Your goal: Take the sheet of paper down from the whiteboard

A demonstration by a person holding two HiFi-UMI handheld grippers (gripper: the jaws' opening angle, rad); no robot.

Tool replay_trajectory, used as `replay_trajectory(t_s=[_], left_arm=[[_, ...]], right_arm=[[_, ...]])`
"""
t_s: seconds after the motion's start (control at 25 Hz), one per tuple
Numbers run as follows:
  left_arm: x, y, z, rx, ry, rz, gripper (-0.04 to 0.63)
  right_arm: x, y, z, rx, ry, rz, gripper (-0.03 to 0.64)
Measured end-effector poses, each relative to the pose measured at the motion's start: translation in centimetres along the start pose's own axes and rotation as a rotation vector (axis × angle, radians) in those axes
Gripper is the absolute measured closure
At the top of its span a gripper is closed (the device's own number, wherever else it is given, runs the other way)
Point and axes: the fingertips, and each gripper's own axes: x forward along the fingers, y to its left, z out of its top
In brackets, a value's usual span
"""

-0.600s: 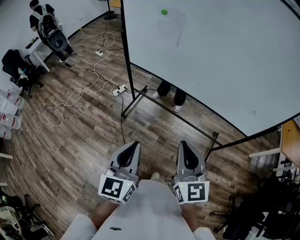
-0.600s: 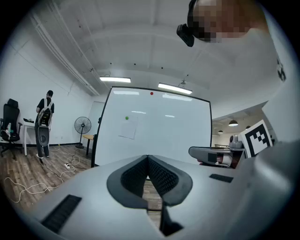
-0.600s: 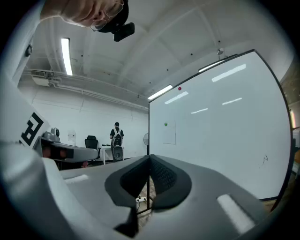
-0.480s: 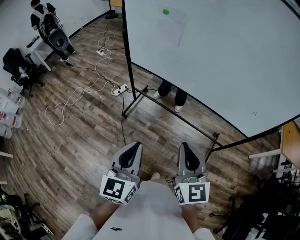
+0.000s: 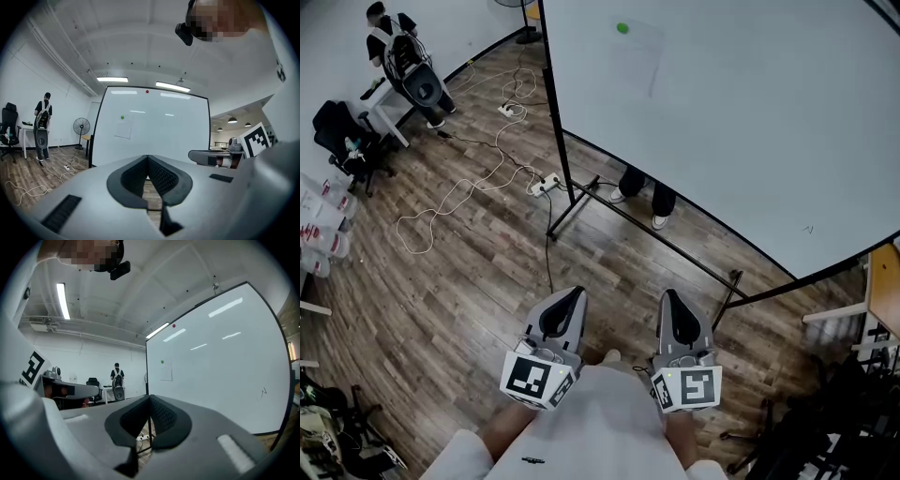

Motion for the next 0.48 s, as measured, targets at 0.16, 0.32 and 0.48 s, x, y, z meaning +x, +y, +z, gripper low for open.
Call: replay_trajectory(t_s=[0.16,0.32,0.48], left_arm=[[1.1,-1.7,0.0,0.019,-0.013,0.004,0.589],[2.2,-2.8,-0.5,0.036,-0.01,0.024,0.586],[2.9,-3.1,-0.5,0.052,-0.001,0.046,0.586]], right_arm=[[-0.9,-1.6,-0.2,-0.005,-0.013,0.015,0.606],[-0.9,-2.6,-0.3,-0.032,-0.022,0.069,0.606],[-0.2,-3.5,-0.5,-0.027,-0.02,0.091,0.57]])
